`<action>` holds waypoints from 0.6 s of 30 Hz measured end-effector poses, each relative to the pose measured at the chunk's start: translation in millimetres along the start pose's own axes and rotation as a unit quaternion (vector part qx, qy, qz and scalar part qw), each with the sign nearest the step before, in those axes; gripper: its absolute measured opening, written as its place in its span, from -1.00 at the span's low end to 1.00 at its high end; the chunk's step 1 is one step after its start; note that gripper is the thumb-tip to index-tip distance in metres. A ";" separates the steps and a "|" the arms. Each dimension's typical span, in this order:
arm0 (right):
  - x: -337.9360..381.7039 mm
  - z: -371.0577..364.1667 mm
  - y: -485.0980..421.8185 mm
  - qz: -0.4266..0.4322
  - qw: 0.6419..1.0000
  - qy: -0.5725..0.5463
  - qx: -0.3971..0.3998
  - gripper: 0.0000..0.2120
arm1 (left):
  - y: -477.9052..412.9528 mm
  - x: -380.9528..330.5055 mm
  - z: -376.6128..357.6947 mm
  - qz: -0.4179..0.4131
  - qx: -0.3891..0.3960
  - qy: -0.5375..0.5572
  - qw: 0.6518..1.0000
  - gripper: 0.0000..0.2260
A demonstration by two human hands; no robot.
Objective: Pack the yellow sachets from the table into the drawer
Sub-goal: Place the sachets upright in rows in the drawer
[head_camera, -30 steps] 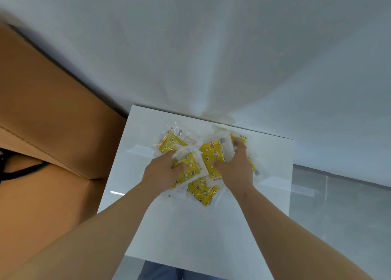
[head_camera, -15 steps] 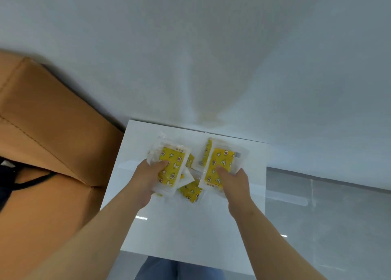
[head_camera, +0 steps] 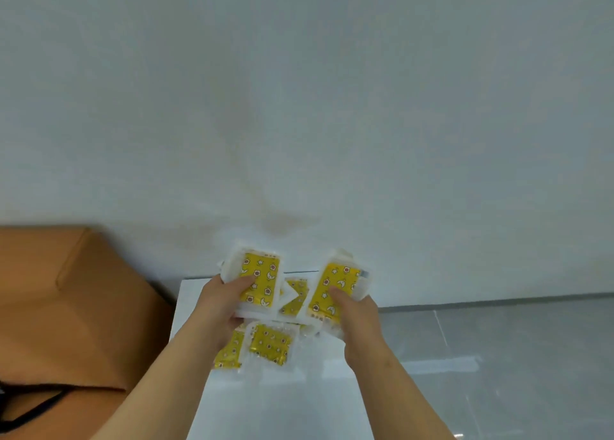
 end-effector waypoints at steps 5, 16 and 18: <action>-16.1 15.4 61.4 0.028 0.996 -0.067 -0.057 -0.89 | 40.9 -3.2 5.3 -0.034 0.071 -0.032 0.996 -0.83; -82.8 125.0 215.4 0.044 0.956 -0.203 -0.209 -0.88 | 158.5 77.3 -33.4 -0.023 0.222 -0.178 0.958 -0.85; -93.4 149.7 238.2 0.042 0.946 -0.223 -0.231 -0.88 | 182.1 97.9 -44.4 -0.021 0.243 -0.196 0.950 -0.83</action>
Point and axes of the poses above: each hand's wrist, its own y-axis away from the middle knuckle, its own z-axis out of the back of the hand, x = y × z, the point moved 6 cm from there along -y, towards the middle knuckle, and after that the axes turned 7 degrees about -y, right-handed, at the moved point
